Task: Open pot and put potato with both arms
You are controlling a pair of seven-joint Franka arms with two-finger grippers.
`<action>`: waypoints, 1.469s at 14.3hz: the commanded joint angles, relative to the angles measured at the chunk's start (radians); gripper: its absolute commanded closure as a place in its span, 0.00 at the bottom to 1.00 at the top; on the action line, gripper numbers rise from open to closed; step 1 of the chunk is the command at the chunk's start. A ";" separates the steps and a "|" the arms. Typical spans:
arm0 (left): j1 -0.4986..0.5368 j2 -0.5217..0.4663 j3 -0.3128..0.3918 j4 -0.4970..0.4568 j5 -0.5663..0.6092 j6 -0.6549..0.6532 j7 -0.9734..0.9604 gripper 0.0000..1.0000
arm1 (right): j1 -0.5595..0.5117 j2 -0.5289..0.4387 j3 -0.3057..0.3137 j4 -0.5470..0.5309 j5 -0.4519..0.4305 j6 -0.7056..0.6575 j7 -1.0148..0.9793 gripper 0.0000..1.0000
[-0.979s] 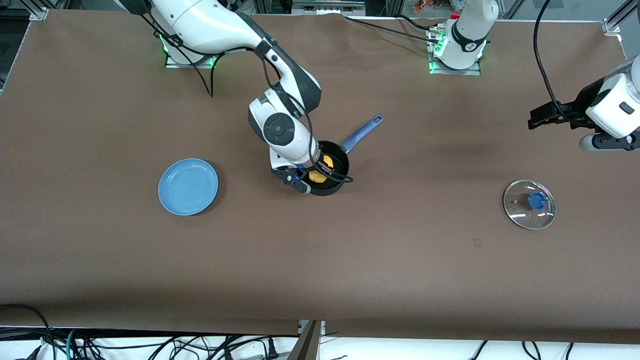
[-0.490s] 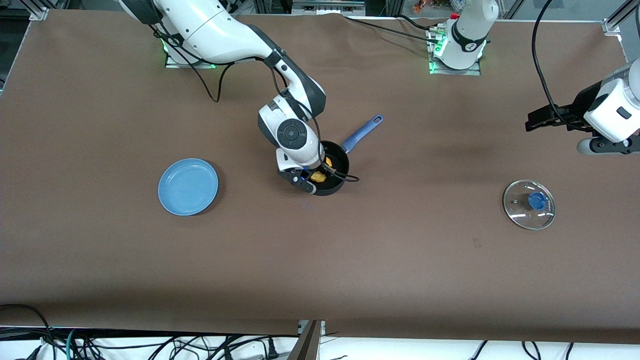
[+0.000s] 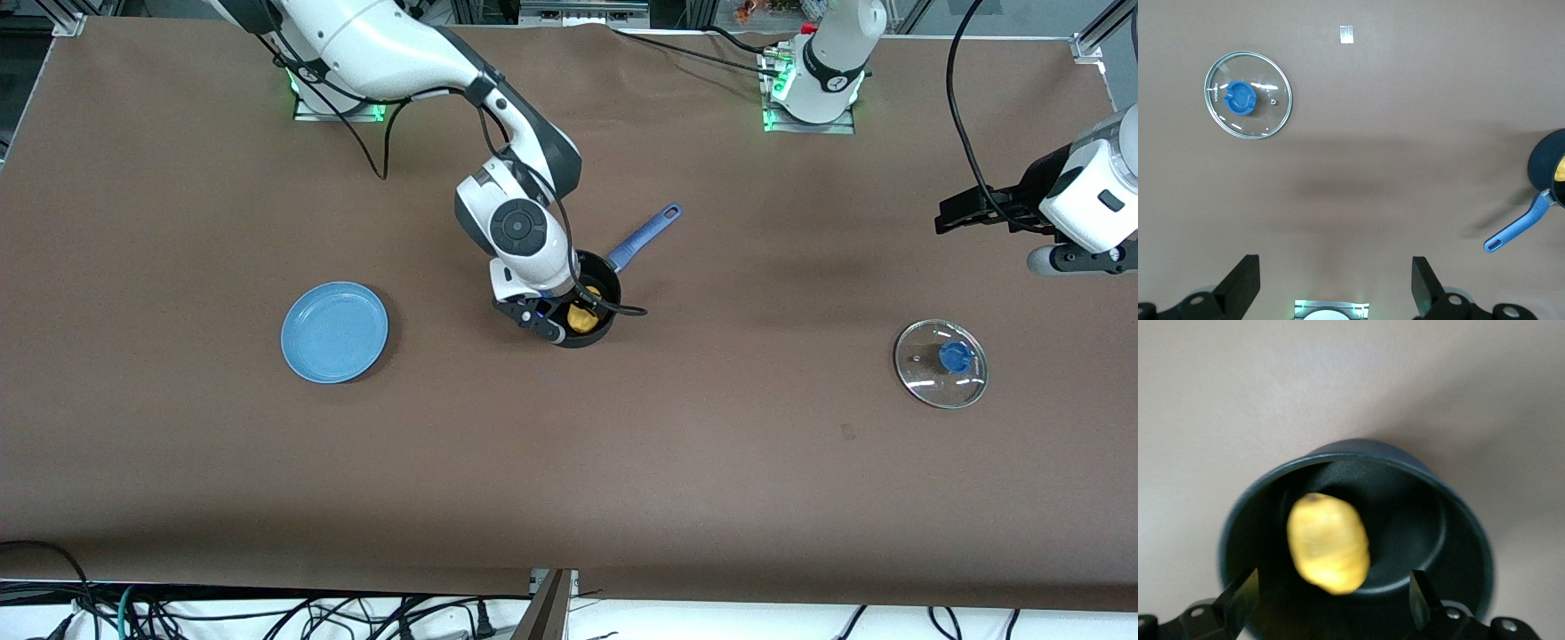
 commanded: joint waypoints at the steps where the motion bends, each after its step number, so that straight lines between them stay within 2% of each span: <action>1: 0.000 0.012 0.003 0.026 0.009 -0.012 0.006 0.00 | 0.004 -0.141 -0.063 -0.014 -0.010 -0.153 -0.007 0.00; 3: 0.000 0.012 0.002 0.026 0.009 -0.010 0.014 0.00 | 0.004 -0.207 -0.124 -0.019 -0.012 -0.246 -0.025 0.00; 5: 0.000 0.012 0.000 0.026 0.009 -0.010 0.004 0.00 | 0.004 -0.272 -0.204 -0.019 -0.010 -0.366 -0.132 0.00; 7: 0.001 0.012 0.000 0.026 0.009 -0.010 0.004 0.00 | 0.004 -0.335 -0.308 -0.022 -0.012 -0.488 -0.294 0.00; 10: 0.001 0.012 0.000 0.026 0.007 -0.010 0.004 0.00 | -0.009 -0.412 -0.474 -0.034 -0.006 -0.573 -0.569 0.00; 12: 0.000 0.012 0.000 0.026 0.009 -0.005 0.004 0.00 | -0.089 -0.462 -0.486 -0.054 -0.007 -0.601 -0.763 0.00; 14: 0.000 0.012 0.002 0.026 0.009 -0.005 0.004 0.00 | -0.179 -0.522 -0.477 -0.103 -0.013 -0.600 -0.911 0.00; 15: 0.000 0.012 0.002 0.026 0.009 -0.005 0.004 0.00 | -0.234 -0.547 -0.455 -0.129 -0.023 -0.595 -0.977 0.00; 16: 0.000 0.012 0.002 0.026 0.009 -0.005 0.004 0.00 | -0.305 -0.579 -0.406 -0.155 -0.027 -0.590 -1.041 0.00; 18: 0.001 0.012 0.002 0.026 0.009 -0.005 0.004 0.00 | -0.455 -0.626 -0.247 -0.203 -0.085 -0.575 -1.093 0.00; 20: -0.002 0.012 0.002 0.026 0.009 -0.005 0.002 0.00 | -0.613 -0.700 -0.076 -0.308 -0.130 -0.497 -1.094 0.00; 21: -0.002 0.012 0.002 0.028 0.009 -0.005 0.002 0.00 | -0.661 -0.714 -0.042 -0.327 -0.116 -0.489 -1.099 0.00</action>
